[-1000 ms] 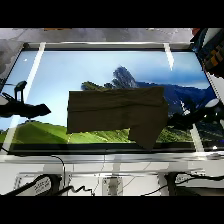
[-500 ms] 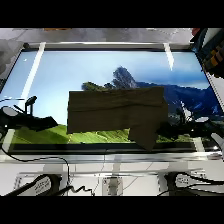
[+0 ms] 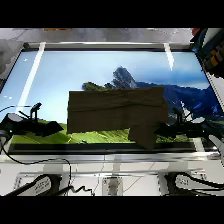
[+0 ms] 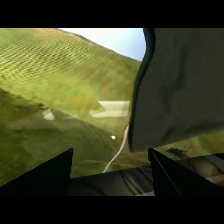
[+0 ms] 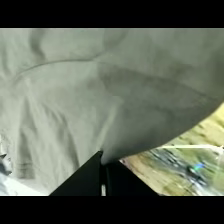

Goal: Fold the clothes and pants, and hang the long-sleeved shirts on hangers.

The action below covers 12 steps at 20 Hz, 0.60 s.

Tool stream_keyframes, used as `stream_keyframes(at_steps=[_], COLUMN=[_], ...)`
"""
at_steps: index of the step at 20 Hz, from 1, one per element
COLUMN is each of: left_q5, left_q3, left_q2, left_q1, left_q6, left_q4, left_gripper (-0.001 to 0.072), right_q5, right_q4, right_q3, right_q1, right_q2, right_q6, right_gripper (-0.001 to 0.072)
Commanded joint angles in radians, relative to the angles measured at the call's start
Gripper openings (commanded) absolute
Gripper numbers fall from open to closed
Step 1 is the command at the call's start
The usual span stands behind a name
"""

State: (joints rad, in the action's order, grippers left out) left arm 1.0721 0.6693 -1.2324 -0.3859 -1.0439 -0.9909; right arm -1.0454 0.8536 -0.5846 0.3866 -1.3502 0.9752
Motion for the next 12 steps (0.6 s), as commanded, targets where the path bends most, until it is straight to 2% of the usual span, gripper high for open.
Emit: stream_keyframes(at_steps=[1,3,5,6,9,12], left_q5=[-0.067,-0.097,-0.104,-0.125,-0.171,-0.15], left_q3=[-0.068,-0.089,-0.09,-0.09,-0.082,-0.032], left_q2=[-0.016,-0.054,-0.105,-0.125,-0.135,-0.089], left_q1=[0.01,0.034,0.079,0.103,0.133,0.119], left_q6=[0.063,0.069,0.074,0.084,0.092,0.095], left_q4=[0.143,0.182,0.189,0.192,0.238,0.236], left_gripper=[0.0545,0.0535,0.0405,0.0327,0.0017,0.0017], right_q5=[-0.011,-0.011,-0.01,-0.011,-0.026,-0.03], right_q4=[-0.01,-0.011,-0.011,-0.012,-0.013,-0.015], right_q3=[0.0,0.0,0.0,0.0,-0.01,-0.035], right_q1=[-0.002,-0.002,-0.002,-0.002,-0.002,-0.002], right_q2=[0.03,0.035,0.035,0.035,0.042,0.12], right_q6=[-0.003,-0.003,-0.002,-0.002,-0.002,-0.002], right_gripper=[0.0015,0.0015,0.0015,0.0015,0.0014,0.0014])
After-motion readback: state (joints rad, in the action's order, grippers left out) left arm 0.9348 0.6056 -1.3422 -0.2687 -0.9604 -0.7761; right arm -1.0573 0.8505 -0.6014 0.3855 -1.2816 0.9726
